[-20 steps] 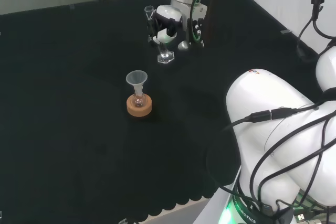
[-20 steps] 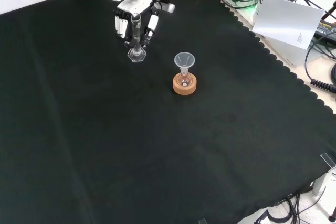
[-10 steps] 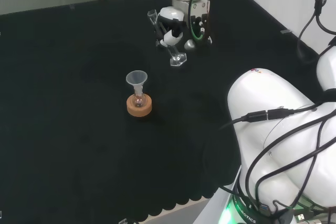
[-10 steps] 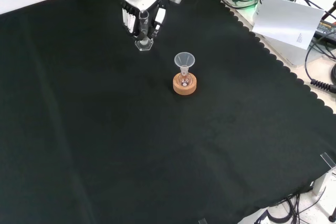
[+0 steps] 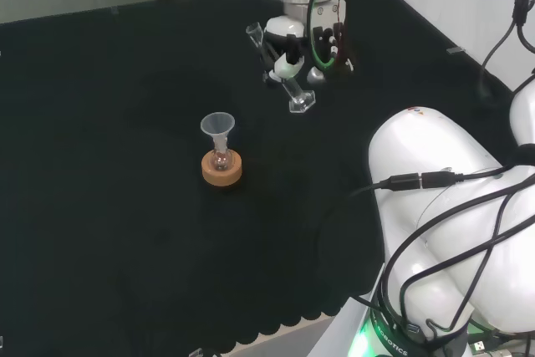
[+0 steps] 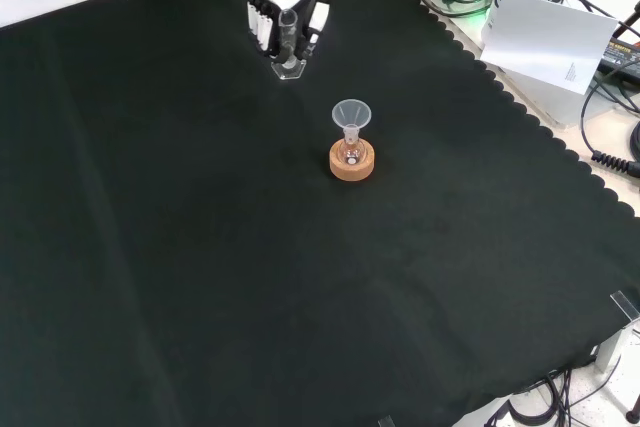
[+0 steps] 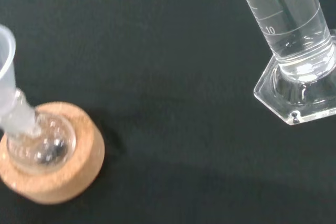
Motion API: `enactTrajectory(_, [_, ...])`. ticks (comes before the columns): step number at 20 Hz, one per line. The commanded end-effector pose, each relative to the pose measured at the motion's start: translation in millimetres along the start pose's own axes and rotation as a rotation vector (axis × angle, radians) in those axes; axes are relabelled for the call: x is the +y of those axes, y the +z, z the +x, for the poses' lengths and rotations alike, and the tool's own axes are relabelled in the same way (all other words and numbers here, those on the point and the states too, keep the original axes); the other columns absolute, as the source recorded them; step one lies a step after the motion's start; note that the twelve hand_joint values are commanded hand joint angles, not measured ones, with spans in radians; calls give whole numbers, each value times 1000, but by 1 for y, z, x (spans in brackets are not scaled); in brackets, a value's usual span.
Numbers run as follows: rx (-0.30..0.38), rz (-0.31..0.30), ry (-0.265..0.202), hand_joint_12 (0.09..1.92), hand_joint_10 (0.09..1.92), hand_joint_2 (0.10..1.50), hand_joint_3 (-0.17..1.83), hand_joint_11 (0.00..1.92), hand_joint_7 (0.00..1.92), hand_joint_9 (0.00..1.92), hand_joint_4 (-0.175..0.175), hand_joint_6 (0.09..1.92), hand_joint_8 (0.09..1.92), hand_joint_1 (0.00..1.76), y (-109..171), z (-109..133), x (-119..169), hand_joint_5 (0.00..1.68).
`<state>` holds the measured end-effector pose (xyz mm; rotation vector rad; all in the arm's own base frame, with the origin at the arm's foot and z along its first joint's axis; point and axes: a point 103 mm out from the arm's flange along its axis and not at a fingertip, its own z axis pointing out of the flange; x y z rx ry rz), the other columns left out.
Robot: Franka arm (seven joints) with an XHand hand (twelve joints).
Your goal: Pick up the graduated cylinder.
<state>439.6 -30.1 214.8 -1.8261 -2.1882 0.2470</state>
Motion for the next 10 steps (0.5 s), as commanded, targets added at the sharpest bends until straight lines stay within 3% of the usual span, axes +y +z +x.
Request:
enactTrajectory(1, [-15, 60, 6, 889, 89, 1116, -2, 1063, 1007, 1443, -175, 1020, 1003, 1260, 14, 4, -27, 963])
enactTrajectory(10, [-45, 146, -5, 887, 89, 1114, -2, 1063, 1013, 1453, -175, 1012, 994, 1261, 31, 8, -53, 968])
